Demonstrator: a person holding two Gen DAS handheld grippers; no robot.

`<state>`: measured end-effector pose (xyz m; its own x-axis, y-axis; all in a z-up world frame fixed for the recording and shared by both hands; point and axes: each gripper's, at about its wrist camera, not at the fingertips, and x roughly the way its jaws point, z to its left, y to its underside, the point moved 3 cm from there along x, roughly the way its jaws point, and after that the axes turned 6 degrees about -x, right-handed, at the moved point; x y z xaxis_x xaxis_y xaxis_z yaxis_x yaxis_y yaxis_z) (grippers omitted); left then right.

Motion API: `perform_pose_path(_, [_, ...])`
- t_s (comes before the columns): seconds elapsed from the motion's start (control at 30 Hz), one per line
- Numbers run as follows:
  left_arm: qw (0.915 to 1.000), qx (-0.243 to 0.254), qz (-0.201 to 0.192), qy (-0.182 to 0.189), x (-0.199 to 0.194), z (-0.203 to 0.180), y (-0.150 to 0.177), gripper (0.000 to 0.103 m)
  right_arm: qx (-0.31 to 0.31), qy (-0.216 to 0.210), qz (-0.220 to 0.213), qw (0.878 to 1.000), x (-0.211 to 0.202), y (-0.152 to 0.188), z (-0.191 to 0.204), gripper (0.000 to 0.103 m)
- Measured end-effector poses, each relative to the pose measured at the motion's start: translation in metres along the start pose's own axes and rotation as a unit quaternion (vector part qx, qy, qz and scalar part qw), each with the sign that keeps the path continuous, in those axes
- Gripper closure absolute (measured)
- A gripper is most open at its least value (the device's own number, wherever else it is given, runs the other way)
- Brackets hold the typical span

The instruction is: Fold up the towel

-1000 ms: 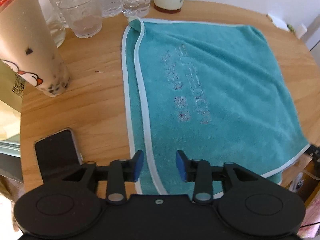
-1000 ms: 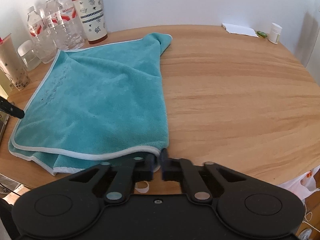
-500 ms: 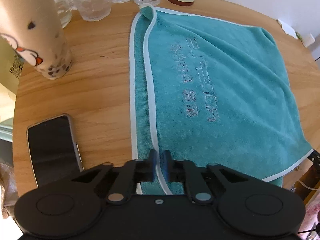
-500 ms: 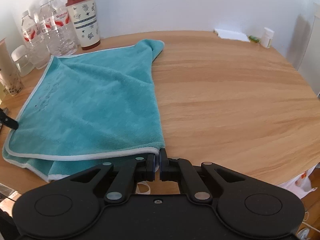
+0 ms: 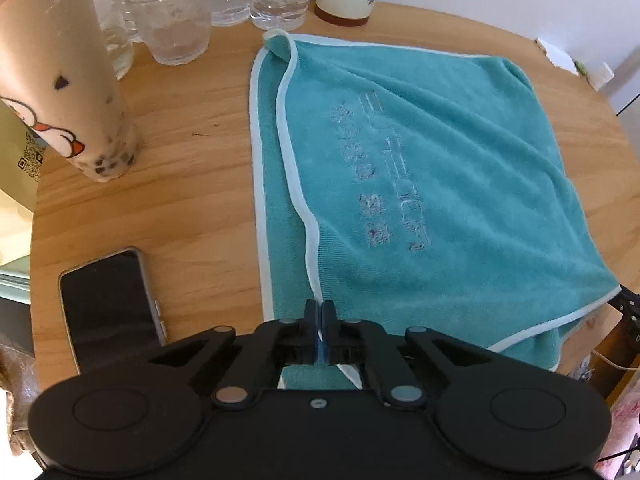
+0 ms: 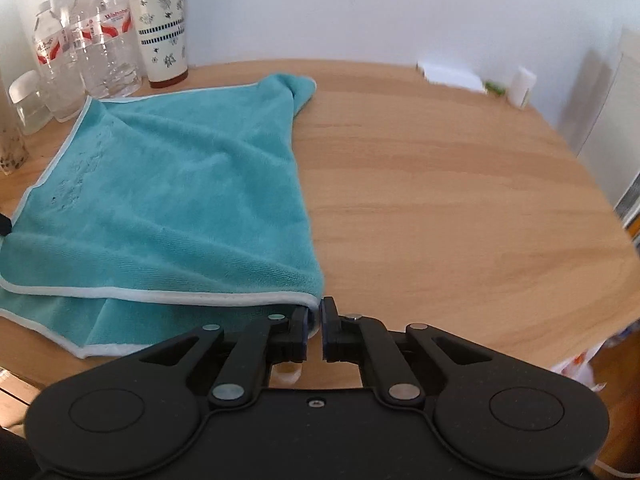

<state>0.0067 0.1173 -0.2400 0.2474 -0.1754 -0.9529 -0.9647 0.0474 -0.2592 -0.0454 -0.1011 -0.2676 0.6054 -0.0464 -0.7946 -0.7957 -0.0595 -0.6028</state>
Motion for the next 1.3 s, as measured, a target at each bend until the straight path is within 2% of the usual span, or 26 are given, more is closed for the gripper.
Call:
perform_pose_path(0.03, [1.0000,-0.004,0.002,0.001,0.000,0.001,0.000,0.102,0.006,-0.003,0.000,1.000,0.001,0.002,0.000,0.081])
perform_pose_path(0.07, [1.0000,-0.010,0.002,-0.001,0.001,0.001,-0.001,0.102,0.013,-0.003,0.000,1.000,0.002,0.004,-0.001,0.079])
perform_pose_path(0.17, [0.9996,-0.027,0.013,0.003,0.004,0.003,-0.002,0.101,0.036,-0.013,-0.004,0.999,0.004,0.009,-0.004,0.079])
perform_pose_path(0.33, [0.9988,-0.038,0.030,0.009,0.009,0.005,-0.003,0.098,0.034,-0.016,-0.008,0.999,0.004,0.012,-0.004,0.079])
perform_pose_path(0.57, [0.9977,-0.052,0.038,0.023,0.014,0.006,-0.006,0.083,0.033,-0.020,-0.008,0.999,0.005,0.012,-0.005,0.079])
perform_pose_path(0.6, [0.9977,-0.053,0.035,0.025,0.014,0.005,-0.006,0.083,0.033,-0.021,-0.009,0.999,0.005,0.012,-0.005,0.079])
perform_pose_path(0.67, [0.9982,-0.044,0.029,0.029,0.014,0.003,-0.006,0.100,0.029,-0.020,-0.010,0.999,0.005,0.012,-0.005,0.079])
perform_pose_path(0.73, [0.9987,-0.035,0.024,0.029,0.013,0.001,-0.006,0.101,0.025,-0.018,-0.011,0.999,0.005,0.011,-0.004,0.080])
perform_pose_path(0.8, [0.9993,-0.027,0.011,0.022,0.008,0.000,-0.007,0.101,0.025,-0.017,-0.008,1.000,0.004,0.009,-0.005,0.101])
perform_pose_path(0.9, [1.0000,-0.002,-0.005,0.000,0.000,0.000,-0.011,0.102,-0.022,0.032,-0.002,0.999,0.003,0.003,-0.001,0.101])
perform_pose_path(0.97, [0.9997,0.022,-0.012,-0.008,-0.003,-0.001,-0.009,0.102,-0.060,0.044,-0.012,0.997,-0.004,-0.002,0.006,0.100])
perform_pose_path(1.1, [0.9999,-0.007,-0.007,0.009,-0.008,0.006,-0.010,0.102,-0.092,0.084,-0.023,0.992,-0.014,-0.003,0.016,0.100])
perform_pose_path(1.2, [0.9999,-0.001,-0.007,0.014,-0.012,0.003,-0.011,0.102,-0.078,0.070,-0.008,0.994,-0.013,-0.001,0.017,0.099])
perform_pose_path(1.3, [0.9999,-0.005,-0.001,0.015,-0.009,0.005,-0.011,0.102,-0.053,0.048,-0.017,0.997,-0.015,0.001,0.017,0.086])
